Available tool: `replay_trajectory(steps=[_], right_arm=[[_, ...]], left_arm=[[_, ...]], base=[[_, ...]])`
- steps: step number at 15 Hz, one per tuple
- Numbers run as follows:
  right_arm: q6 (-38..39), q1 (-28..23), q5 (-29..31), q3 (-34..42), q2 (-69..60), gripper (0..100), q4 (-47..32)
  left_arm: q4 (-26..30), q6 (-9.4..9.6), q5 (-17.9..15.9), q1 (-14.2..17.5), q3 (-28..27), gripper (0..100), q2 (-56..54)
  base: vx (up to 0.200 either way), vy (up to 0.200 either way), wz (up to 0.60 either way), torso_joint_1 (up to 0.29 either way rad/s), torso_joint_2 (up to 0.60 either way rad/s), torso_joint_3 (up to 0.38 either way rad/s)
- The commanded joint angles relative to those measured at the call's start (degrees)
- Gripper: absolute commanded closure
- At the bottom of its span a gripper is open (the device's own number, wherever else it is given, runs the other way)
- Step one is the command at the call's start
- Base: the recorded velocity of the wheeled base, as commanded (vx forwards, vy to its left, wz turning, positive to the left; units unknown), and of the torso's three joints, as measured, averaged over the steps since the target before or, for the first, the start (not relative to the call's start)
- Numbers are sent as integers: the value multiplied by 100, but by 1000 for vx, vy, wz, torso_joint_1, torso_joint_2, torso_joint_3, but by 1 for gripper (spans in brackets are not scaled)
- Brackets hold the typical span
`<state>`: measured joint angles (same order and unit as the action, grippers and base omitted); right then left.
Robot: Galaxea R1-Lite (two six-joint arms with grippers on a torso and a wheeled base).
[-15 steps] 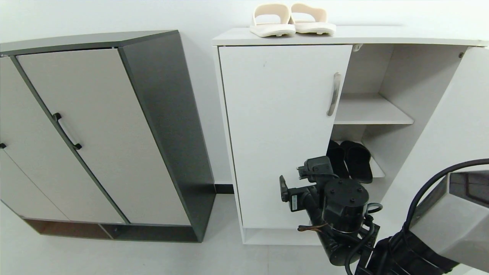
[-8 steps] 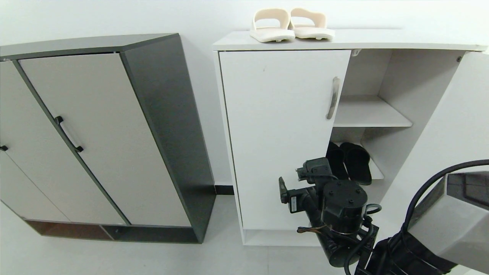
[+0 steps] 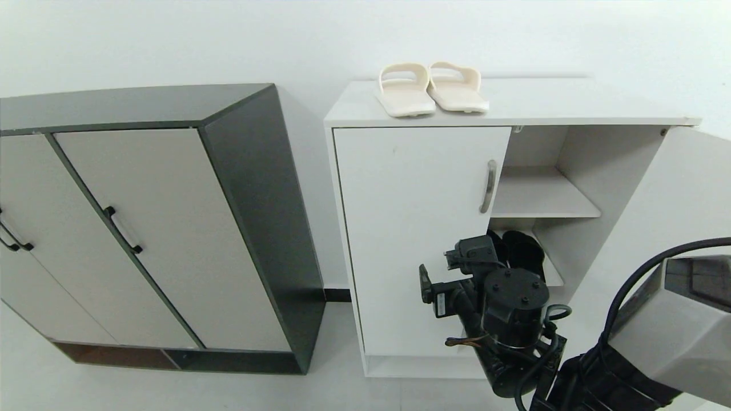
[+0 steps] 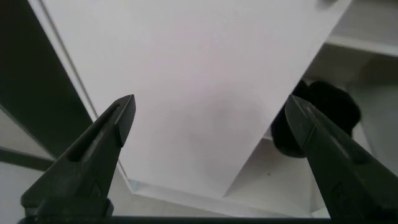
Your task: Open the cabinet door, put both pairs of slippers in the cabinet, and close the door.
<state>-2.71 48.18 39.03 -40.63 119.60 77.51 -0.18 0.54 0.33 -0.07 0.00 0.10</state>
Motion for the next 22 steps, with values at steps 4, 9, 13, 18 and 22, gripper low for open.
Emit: replay_trajectory(steps=[4, 9, 13, 18, 22], right_arm=[[-11, -10, -1, 11, 11, 0, 1], [-11, -10, -1, 11, 11, 0, 1], [-11, -10, -1, 11, 11, 0, 1], [-2, -10, -1, 11, 11, 0, 1], [-37, -10, -1, 20, 11, 0, 10]], left_arm=[[1, -1, 2, -1, 0, 100, -1], [1, -1, 2, -1, 0, 100, -1], [1, -1, 2, -1, 0, 100, -1], [1, -1, 2, -1, 0, 100, -1], [1, -1, 2, -1, 0, 100, -1]], base=[[0, 0, 0, 138, -464, -327], [0, 0, 0, 173, -481, -314], [0, 0, 0, 200, -510, -312], [0, 0, 0, 225, -533, -311], [0, 0, 0, 257, -578, -325]])
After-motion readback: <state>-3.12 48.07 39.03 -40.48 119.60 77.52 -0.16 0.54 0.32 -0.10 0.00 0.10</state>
